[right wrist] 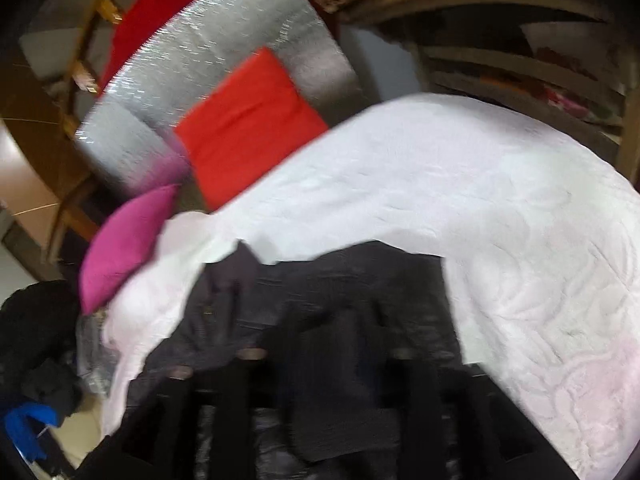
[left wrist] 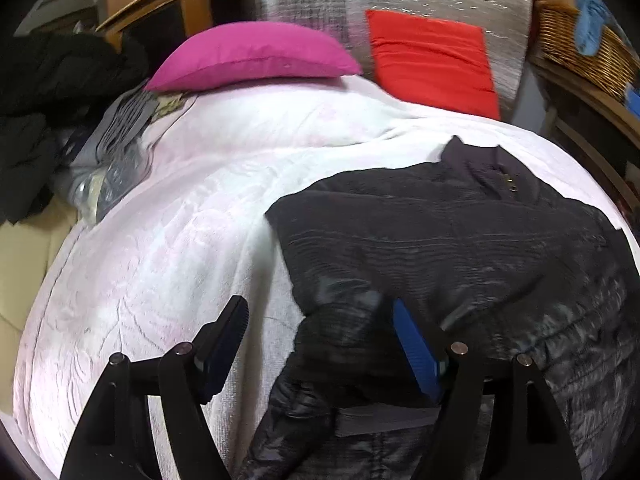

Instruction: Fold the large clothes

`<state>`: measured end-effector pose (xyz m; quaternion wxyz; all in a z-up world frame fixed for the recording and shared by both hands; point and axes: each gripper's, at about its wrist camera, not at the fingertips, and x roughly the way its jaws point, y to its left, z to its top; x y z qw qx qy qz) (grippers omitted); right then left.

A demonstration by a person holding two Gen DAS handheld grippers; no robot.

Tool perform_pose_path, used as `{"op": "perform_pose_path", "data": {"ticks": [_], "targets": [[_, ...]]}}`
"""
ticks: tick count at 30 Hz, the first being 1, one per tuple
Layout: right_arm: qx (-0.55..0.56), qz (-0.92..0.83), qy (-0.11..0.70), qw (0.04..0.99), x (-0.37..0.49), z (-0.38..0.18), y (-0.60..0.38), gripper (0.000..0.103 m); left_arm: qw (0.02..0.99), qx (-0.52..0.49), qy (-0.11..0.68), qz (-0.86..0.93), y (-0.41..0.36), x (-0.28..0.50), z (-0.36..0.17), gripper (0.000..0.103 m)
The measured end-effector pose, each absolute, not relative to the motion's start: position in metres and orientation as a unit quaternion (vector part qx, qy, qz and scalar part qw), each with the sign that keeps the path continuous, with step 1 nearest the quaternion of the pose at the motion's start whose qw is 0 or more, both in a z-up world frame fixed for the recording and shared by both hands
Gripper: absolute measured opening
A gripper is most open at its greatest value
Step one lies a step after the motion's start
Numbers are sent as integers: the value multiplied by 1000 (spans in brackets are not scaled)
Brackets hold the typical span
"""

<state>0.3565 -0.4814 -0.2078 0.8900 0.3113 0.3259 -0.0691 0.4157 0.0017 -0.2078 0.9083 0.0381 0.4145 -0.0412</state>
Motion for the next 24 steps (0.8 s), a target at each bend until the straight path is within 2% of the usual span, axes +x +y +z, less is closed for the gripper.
{"op": "perform_pose_path", "data": {"ticks": [1,2,4,6,7,13,24], "targets": [[314,-59,315,893,356,-207,-478,79,907,38,418,-37,2,418,-210,75],[310,-50,310,897,357,-207,-472,78,904,43,424,-31,2,420,-213,75],[281,-36,336,898,368,-209,-456,71,898,51,435,-28,0,423,-219,75],[247,-28,356,901,375,-213,-440,37,896,57,440,-27,-2,421,-224,76],[218,-27,378,899,380,-219,-428,35,895,63,441,-27,-3,422,-225,76],[138,-30,448,883,393,-251,-391,35,890,81,449,-25,-8,418,-234,77],[63,-37,503,861,380,-250,-364,36,890,105,443,-22,-17,402,-239,77]]}}
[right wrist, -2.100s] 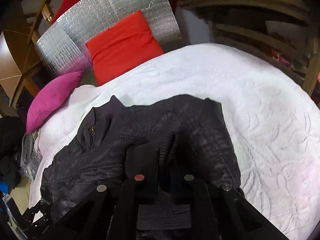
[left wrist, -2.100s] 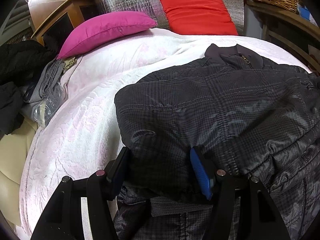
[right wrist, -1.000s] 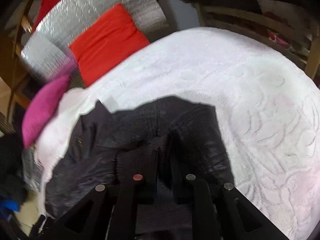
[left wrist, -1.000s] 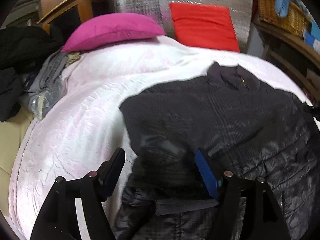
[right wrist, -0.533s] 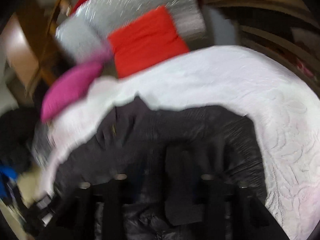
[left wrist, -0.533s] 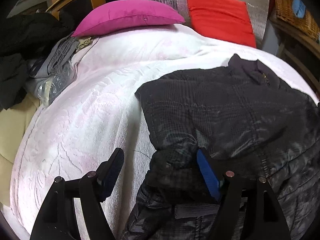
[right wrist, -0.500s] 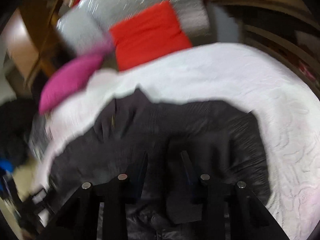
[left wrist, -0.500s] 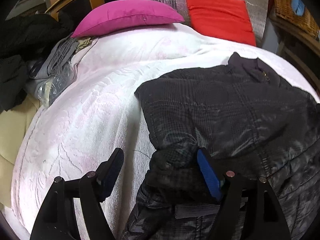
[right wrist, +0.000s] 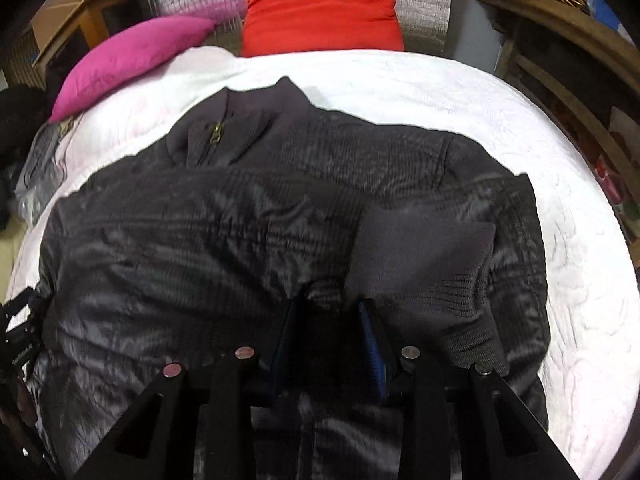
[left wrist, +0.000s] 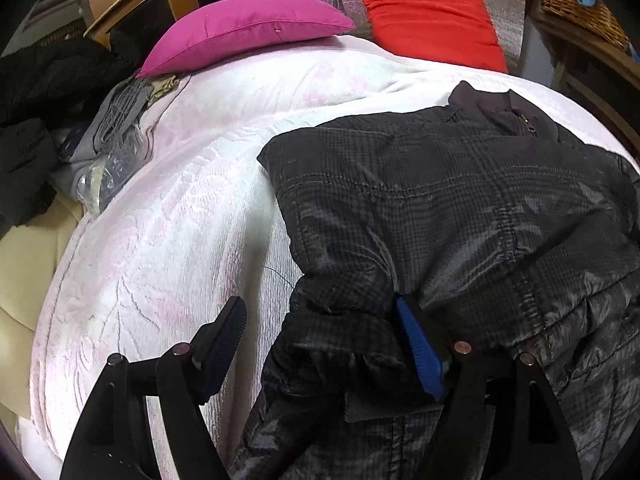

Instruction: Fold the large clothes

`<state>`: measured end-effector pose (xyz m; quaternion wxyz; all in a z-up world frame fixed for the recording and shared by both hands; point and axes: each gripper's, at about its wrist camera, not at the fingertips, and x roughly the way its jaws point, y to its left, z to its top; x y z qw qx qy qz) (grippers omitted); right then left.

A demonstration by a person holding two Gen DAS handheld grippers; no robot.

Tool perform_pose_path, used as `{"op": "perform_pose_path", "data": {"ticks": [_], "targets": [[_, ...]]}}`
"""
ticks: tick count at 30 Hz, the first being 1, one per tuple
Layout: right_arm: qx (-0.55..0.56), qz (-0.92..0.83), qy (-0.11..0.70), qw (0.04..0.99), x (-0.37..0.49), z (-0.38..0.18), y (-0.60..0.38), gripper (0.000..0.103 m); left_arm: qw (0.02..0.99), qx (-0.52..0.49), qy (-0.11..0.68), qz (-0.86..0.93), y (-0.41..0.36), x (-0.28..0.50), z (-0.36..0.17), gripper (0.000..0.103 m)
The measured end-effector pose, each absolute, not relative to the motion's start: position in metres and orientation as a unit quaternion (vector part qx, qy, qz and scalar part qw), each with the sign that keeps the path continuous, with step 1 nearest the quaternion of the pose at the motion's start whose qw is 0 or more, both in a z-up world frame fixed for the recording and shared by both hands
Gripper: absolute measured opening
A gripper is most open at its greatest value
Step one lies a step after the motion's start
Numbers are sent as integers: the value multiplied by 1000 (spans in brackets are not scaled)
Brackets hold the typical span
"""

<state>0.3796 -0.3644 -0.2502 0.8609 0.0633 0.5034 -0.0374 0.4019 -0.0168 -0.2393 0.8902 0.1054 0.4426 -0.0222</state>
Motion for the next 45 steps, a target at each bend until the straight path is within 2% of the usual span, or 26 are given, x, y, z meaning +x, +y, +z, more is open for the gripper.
{"op": "perform_pose_path", "data": {"ticks": [5,9,14,19,24,28,34,40,45], "targets": [[93,-23,514,852,383,-241,-377,36,890,106,442,-25,-14,405,-239,77],[142,1,465,874,377,-218,-386,35,891,109,440,-24,-15,405,-239,77],[118,15,425,897,381,-214,-368,35,892,118,436,-21,-19,403,-240,77],[99,17,465,880,403,-251,-356,36,892,120,435,-21,-19,403,-240,77],[76,8,469,880,401,-257,-350,36,892,121,435,-20,-19,402,-239,77],[76,19,463,883,392,-245,-348,36,895,112,432,-18,-18,401,-233,77],[64,90,404,908,382,-218,-323,36,920,95,378,-37,-22,392,-205,78],[49,108,459,880,393,-251,-303,36,893,86,438,-63,-29,407,-232,79],[52,113,486,865,396,-257,-305,36,888,82,447,-73,-25,406,-235,79]]}}
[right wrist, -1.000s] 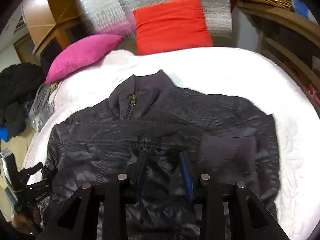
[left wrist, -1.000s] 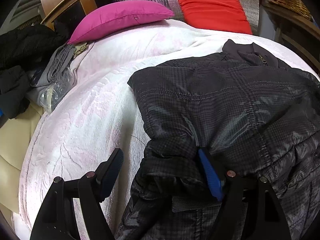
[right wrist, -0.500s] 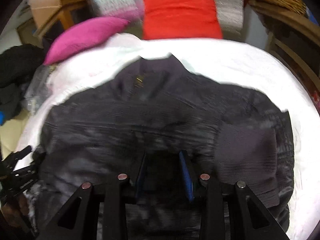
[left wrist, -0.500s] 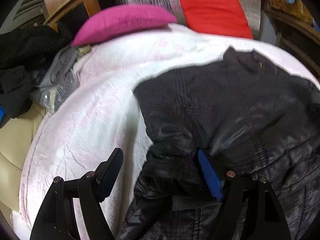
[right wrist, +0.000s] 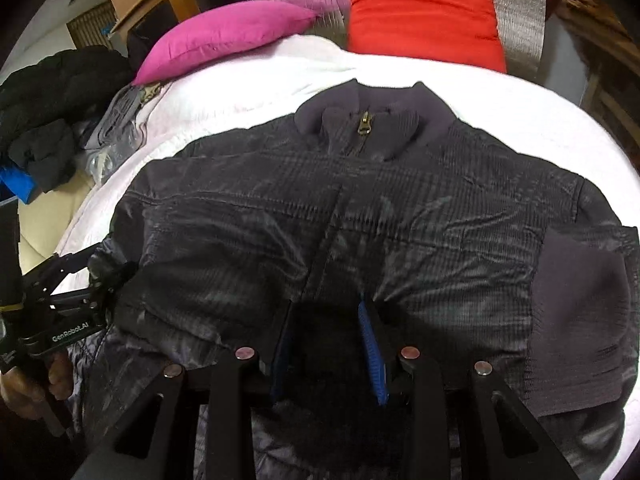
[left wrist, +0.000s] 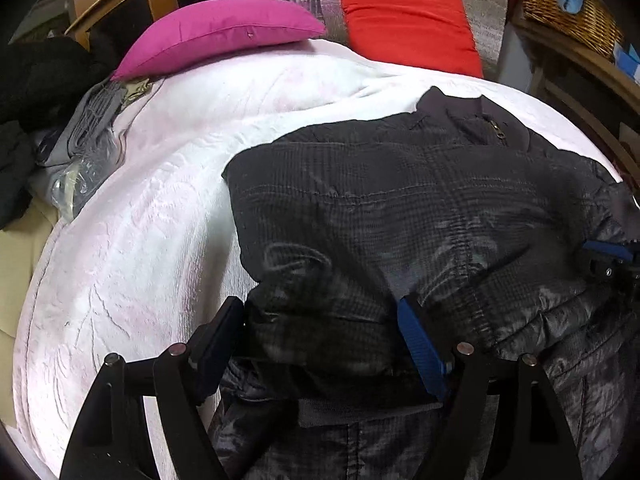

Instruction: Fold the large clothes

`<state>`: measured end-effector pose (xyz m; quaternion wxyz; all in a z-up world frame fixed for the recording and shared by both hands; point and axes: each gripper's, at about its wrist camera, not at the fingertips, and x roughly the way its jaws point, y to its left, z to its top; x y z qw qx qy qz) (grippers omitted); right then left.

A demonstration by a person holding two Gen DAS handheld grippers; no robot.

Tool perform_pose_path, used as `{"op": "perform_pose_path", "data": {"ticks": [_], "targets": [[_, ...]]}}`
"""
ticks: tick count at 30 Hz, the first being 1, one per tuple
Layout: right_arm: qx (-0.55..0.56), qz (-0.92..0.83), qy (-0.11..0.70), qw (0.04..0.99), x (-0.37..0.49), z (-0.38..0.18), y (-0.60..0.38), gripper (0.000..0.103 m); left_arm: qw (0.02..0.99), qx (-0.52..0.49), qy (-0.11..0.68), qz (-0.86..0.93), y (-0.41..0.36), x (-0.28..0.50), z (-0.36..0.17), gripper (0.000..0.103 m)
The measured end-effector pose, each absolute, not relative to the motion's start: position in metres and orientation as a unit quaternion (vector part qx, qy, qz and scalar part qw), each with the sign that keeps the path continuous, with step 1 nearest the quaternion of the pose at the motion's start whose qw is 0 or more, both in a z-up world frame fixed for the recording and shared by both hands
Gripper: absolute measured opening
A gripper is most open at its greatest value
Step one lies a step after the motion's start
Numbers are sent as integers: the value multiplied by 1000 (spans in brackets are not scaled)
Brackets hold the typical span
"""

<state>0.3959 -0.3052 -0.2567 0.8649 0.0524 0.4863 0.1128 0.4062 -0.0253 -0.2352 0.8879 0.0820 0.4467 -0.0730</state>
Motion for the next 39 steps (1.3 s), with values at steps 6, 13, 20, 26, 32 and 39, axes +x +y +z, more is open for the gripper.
{"op": "perform_pose_path", "data": {"ticks": [6,13,20,26,32,39], "targets": [[99,86,462,877,391,-234,-345,36,892,66,441,-77,-19,403,-225,79],[168,-37,465,868,395,-247,-430,37,901,67,426,-47,-2,404,-217,79],[217,-10,461,860,390,-247,-440,37,891,86,444,-46,-6,405,-228,79],[197,-13,470,860,384,-245,-436,37,890,82,445,-55,-7,404,-228,79],[223,7,462,858,381,-243,-443,37,893,90,438,-50,-12,399,-226,79],[209,9,462,862,368,-251,-437,39,890,74,447,-51,-3,400,-232,87]]}}
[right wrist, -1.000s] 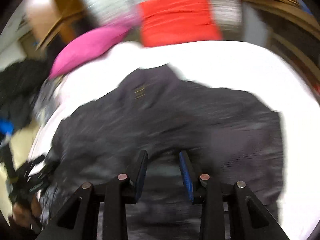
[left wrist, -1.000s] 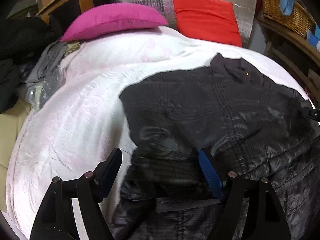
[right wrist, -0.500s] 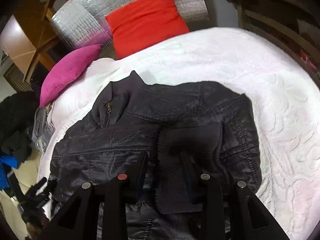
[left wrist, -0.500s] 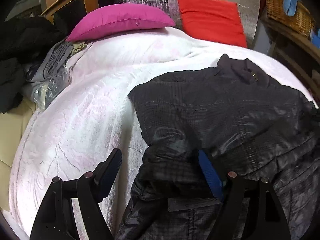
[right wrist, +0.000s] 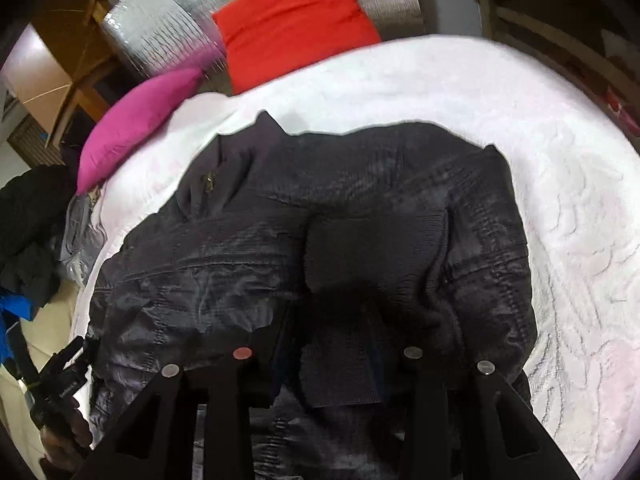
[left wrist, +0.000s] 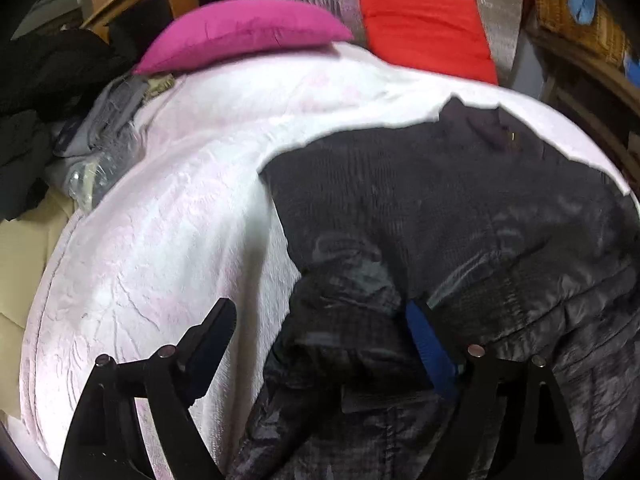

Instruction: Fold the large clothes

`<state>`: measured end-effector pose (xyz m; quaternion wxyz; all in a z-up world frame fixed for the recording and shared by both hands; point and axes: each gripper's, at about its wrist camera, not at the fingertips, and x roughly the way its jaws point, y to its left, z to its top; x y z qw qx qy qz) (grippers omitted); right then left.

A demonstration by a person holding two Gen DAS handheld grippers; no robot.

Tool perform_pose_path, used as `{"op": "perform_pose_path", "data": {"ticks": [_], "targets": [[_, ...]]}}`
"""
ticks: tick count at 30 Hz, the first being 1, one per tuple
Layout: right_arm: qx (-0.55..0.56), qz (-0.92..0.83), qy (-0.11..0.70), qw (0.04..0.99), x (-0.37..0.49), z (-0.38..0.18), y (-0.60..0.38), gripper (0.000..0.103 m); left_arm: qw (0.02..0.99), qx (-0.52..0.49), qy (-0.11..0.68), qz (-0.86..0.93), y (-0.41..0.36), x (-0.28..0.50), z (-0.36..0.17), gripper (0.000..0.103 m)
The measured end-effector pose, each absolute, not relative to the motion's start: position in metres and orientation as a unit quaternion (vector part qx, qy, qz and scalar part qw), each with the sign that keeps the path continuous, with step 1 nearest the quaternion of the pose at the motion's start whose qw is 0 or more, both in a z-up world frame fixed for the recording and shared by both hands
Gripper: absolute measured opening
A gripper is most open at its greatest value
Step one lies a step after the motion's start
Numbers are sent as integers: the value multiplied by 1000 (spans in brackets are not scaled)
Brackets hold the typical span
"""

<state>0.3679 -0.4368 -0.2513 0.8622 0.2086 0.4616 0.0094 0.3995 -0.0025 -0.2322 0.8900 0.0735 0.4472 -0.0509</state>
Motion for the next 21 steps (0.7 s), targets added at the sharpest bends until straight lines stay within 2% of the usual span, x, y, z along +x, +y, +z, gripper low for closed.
{"op": "perform_pose_path", "data": {"ticks": [4,6,14,21], "targets": [[240,41,441,864,348,-233,-439,40,895,50,439,-55,8,390,-223,87],[238,43,426,872,332,-223,-440,69,897,40,435,-68,15,377,-219,87],[273,12,391,879,231,-215,-471,70,901,94,414,-93,40,318,-217,88],[276,-21,411,869,142,-233,-476,70,894,51,437,-83,87,243,-233,88]]}}
